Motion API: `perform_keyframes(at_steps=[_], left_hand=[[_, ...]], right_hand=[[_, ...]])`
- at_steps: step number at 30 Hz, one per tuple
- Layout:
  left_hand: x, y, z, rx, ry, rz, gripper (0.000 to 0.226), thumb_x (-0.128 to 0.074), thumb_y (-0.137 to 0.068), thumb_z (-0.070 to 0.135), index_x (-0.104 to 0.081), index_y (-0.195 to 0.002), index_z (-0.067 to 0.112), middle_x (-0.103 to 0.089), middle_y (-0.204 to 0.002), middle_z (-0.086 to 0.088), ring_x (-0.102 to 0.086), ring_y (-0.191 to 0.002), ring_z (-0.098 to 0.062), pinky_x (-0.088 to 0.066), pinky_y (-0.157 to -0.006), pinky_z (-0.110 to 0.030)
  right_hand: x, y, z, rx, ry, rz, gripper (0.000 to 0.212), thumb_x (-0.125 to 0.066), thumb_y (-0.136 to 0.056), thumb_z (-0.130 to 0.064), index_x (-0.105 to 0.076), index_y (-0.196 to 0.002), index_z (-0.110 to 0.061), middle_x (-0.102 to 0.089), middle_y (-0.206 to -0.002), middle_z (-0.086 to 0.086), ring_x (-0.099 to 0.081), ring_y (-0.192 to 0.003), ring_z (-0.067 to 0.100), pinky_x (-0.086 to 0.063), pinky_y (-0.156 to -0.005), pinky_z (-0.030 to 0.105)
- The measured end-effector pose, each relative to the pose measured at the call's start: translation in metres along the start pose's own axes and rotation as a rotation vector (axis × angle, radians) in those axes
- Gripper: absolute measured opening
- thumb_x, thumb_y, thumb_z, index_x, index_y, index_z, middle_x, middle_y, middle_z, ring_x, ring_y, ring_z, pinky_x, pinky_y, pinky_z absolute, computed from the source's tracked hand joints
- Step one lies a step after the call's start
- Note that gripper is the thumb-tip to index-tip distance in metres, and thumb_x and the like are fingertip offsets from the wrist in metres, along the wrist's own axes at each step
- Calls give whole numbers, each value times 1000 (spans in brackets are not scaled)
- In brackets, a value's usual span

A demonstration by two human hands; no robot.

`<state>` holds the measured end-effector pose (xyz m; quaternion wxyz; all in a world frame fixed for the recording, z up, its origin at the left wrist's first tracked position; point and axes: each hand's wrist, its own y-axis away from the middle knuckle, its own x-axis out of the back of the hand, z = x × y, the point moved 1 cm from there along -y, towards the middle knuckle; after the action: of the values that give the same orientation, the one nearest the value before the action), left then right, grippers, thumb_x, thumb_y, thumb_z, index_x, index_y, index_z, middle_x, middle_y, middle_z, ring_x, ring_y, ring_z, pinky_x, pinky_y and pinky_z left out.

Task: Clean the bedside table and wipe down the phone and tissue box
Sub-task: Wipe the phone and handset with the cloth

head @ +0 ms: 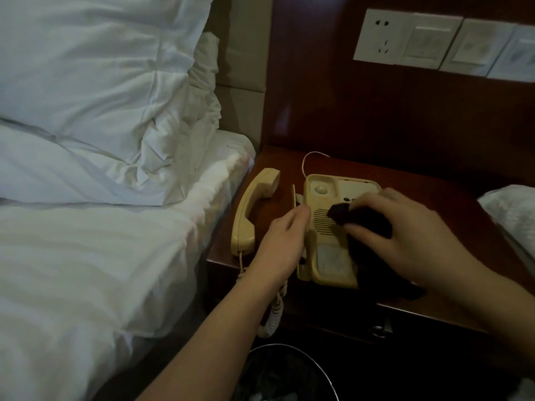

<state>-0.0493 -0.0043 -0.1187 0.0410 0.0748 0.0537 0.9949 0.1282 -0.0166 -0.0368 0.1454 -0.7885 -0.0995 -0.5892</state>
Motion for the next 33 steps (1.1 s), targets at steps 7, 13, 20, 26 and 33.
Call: perform_keyframes(at_steps=[7, 13, 20, 26, 33], left_hand=[[6, 6, -1, 9, -73, 6, 44, -52, -103, 46, -52, -146, 38, -61, -135, 14, -56, -110, 4, -43, -85, -14], [7, -2, -7, -45, -149, 13, 54, -67, -97, 34, -49, -147, 35, -66, -120, 19, -62, -103, 10, -50, -91, -12], [9, 0, -6, -56, -133, -6, 51, -62, -100, 31, -48, -148, 34, -60, -125, 20, -53, -98, 14, -44, -79, -6], [9, 0, 1, -2, -56, -49, 31, -38, -108, 43, -68, -99, 45, -70, -93, 29, -58, -87, 22, -39, -80, -13], [6, -1, -7, -35, -151, -42, 45, -48, -103, 48, -53, -146, 35, -56, -146, 5, -51, -135, -12, -39, -116, -40]], right_hand=[[-36, 39, -2, 188, 128, -24, 54, -23, -91, -61, -42, -137, -42, -30, -139, -24, -45, -116, -1, -48, -81, 17], [-33, 32, -13, 283, 248, -135, 31, -37, -100, -50, -48, -127, -41, -39, -130, -19, -51, -107, 3, -43, -76, 15], [-38, 6, -24, 100, 126, -35, 35, -60, -93, -44, -48, -125, -37, -50, -125, -14, -57, -109, 14, -52, -86, 32], [-34, 12, -27, 85, 165, -111, 18, -62, -91, -44, -57, -109, -41, -51, -113, -19, -54, -105, 11, -47, -83, 28], [-35, 0, -31, 46, 178, 24, 17, -64, -91, -42, -61, -105, -34, -56, -108, -12, -58, -98, 14, -45, -73, 28]])
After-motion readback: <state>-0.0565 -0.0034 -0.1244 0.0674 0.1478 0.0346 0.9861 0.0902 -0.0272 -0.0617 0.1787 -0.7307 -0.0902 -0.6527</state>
